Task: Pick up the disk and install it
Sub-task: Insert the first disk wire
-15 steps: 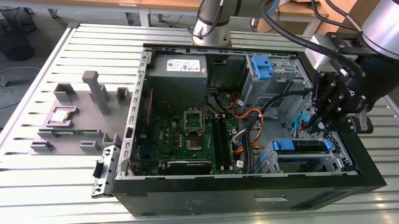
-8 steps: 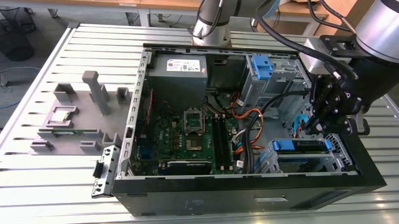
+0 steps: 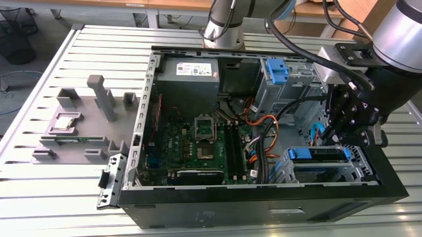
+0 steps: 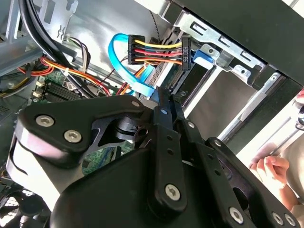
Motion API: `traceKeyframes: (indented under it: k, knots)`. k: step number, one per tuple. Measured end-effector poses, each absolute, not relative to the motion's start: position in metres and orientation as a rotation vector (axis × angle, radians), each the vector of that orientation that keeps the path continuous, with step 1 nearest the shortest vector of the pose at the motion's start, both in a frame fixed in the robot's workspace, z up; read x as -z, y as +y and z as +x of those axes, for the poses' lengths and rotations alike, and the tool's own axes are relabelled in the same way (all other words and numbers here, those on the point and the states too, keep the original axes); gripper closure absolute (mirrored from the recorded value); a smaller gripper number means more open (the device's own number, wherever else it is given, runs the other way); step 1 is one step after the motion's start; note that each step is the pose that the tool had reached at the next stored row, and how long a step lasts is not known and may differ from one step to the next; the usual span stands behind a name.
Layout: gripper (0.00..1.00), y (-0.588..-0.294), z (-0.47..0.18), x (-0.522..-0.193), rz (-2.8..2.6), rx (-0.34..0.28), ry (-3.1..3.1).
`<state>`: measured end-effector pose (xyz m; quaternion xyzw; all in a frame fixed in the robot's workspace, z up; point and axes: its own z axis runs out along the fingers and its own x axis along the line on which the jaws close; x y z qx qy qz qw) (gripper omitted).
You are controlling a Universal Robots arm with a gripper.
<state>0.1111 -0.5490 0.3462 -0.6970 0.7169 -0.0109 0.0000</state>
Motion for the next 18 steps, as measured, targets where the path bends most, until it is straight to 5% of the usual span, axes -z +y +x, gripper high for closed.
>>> traceKeyframes:
  k: [18]
  knots:
    - [0.84, -0.5542, 0.1069, -0.339, -2.178, 0.062, 2.237]
